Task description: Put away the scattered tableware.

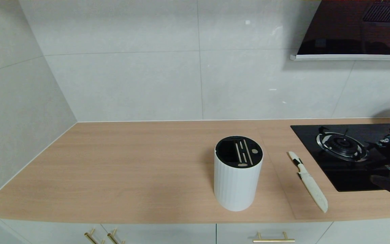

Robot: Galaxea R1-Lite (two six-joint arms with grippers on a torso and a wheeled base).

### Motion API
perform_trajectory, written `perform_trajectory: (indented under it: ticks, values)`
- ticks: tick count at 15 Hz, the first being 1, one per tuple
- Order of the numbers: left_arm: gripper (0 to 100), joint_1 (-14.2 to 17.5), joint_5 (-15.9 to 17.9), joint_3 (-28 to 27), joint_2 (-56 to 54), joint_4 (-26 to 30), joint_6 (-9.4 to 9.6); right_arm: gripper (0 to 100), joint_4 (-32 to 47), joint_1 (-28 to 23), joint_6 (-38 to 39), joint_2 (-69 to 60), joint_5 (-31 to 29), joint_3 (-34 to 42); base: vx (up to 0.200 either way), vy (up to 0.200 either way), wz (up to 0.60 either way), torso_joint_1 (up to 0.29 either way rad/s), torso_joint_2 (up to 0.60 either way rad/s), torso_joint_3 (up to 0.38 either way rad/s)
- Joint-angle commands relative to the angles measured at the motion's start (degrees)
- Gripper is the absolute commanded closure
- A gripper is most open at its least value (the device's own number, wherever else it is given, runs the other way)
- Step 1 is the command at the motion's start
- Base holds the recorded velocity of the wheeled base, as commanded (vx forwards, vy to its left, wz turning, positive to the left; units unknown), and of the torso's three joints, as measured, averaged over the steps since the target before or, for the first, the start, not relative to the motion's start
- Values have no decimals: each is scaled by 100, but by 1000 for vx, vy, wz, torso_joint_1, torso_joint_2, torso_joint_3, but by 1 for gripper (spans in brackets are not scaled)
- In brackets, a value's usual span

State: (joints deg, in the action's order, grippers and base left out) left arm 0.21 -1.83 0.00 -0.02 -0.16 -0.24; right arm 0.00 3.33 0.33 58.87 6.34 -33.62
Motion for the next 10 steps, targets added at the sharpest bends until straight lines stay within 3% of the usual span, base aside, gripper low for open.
perform_trajectory:
  ticks: [1,5,10]
  values:
    - [0,6,-2,0,2,-2,-2,0,-721,107,-7,2586,-27,-698,0,0,0,0,0,0]
    - [0,6,-2,0,2,-2,-2,0,-1143,107,-50,3895,-151,-1402,0,0,0,0,0,0]
    - [0,6,-2,0,2,-2,-2,0,-2197,1,-130,5240,-520,-1445,0,0,0,0,0,0]
